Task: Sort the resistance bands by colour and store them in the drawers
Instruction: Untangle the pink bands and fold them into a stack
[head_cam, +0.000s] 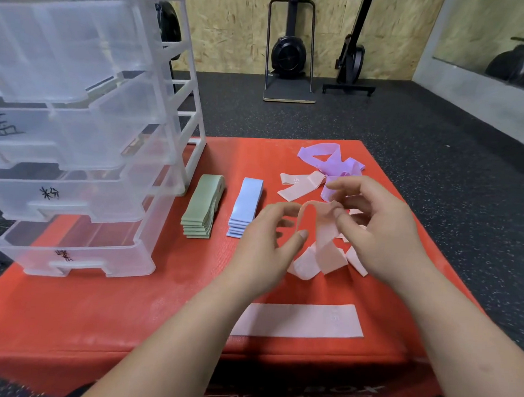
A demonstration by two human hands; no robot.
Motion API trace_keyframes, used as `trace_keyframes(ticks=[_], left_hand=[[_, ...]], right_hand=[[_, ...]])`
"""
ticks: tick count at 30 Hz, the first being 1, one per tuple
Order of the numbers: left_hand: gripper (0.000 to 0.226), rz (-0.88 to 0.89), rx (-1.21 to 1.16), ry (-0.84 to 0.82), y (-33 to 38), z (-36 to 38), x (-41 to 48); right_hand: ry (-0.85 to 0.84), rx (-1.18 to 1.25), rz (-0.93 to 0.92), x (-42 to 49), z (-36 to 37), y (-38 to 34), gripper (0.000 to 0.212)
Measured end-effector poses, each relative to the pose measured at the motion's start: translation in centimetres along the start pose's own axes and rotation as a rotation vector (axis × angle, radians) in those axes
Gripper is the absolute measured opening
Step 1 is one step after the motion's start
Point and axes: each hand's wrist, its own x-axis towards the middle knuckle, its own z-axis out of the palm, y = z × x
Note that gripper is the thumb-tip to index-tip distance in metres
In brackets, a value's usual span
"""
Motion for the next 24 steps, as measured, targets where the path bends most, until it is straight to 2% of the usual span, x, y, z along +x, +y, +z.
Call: trace_keyframes(ticks=[3, 8, 11, 15, 19, 22, 24], left_hand=[[0.038, 0.072, 0.000, 0.025, 0.7, 0.0, -0.1], [0.011, 0.016, -0.037, 0.004, 1.1, 0.1, -0.1], [0.014, 0.004, -0.092, 0.006, 1.2, 0.1, -0.1], [0.020, -0.008, -0.065, 0.015, 0.5, 0.2, 0.1], [0.010, -0.007, -0.089, -0.012, 0.4, 0.2, 0.2], [0.005, -0.037, -0.170, -0.011, 0.4, -0.1, 0.2], [0.004, -0.041, -0.211, -0.007, 0.3, -0.2, 0.3]], right_hand=[[-0.047, 0.048, -0.015, -0.2, 0.1, -0.6, 0.046], [-0.090, 0.032, -0.018, -0.5, 0.5, -1.1, 0.049], [-0.091, 0.017, -0.023, -0.5, 0.8, -0.9, 0.049], [-0.076, 0.111, 0.019, -0.5, 1.3, -0.8, 0.045], [-0.059, 0.238, 0.092, -0.3, 1.3, -0.8, 0.046], [-0.094, 0.091, 0.141, -0.4, 1.2, -0.3, 0.038], [-0.126, -0.018, 0.158, -0.4, 1.0, -0.3, 0.025]])
